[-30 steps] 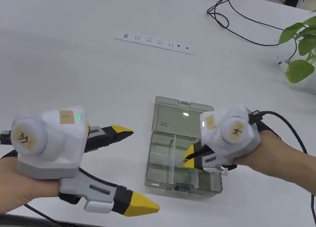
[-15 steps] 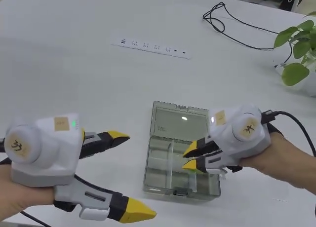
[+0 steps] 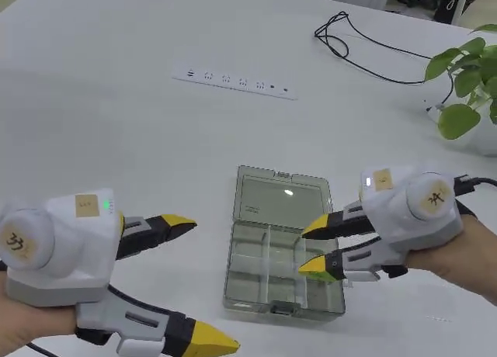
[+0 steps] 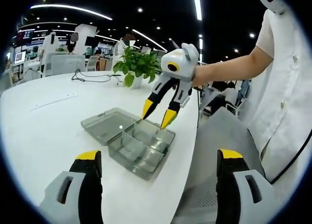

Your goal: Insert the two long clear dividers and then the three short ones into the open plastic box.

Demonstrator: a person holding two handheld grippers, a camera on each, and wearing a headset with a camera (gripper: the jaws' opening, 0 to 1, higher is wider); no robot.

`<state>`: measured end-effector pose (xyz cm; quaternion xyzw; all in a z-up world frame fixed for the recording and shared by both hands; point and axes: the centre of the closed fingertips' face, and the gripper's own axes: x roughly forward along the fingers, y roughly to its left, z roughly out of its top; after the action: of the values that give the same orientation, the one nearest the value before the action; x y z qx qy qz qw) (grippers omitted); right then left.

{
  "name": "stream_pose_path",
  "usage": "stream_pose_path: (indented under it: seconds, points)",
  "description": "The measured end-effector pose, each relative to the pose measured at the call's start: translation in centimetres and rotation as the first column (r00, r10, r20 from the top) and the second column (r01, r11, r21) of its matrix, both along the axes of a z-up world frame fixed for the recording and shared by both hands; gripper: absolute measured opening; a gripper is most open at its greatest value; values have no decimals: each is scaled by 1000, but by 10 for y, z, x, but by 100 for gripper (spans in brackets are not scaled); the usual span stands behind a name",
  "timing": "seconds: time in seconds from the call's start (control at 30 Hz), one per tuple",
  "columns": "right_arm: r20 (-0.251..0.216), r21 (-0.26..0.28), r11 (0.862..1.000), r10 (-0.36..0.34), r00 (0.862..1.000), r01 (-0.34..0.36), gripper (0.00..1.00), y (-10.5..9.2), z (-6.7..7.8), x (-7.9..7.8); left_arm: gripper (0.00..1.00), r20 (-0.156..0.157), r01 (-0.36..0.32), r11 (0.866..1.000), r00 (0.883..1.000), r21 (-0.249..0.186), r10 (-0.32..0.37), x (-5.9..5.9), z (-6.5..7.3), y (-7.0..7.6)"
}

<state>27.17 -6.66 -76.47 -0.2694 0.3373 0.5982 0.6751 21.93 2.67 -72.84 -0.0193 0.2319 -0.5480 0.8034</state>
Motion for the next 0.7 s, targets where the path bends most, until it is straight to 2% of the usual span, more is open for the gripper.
stream_pose_path:
  seconds: [0.3, 0.43, 0.7]
  points:
    - [-6, 6, 999, -37, 999, 37, 43, -21, 7, -4, 100, 4, 1, 1000, 1000, 10, -1, 1, -1, 1]
    - [-8, -7, 999, -47, 999, 47, 50, -33, 7, -5, 100, 4, -1, 1000, 1000, 9, 1, 1, 0, 1]
    - [-14, -36, 997, -67, 998, 67, 56, -60, 6, -8, 100, 4, -2, 1000, 1000, 11, 2, 1, 0, 2]
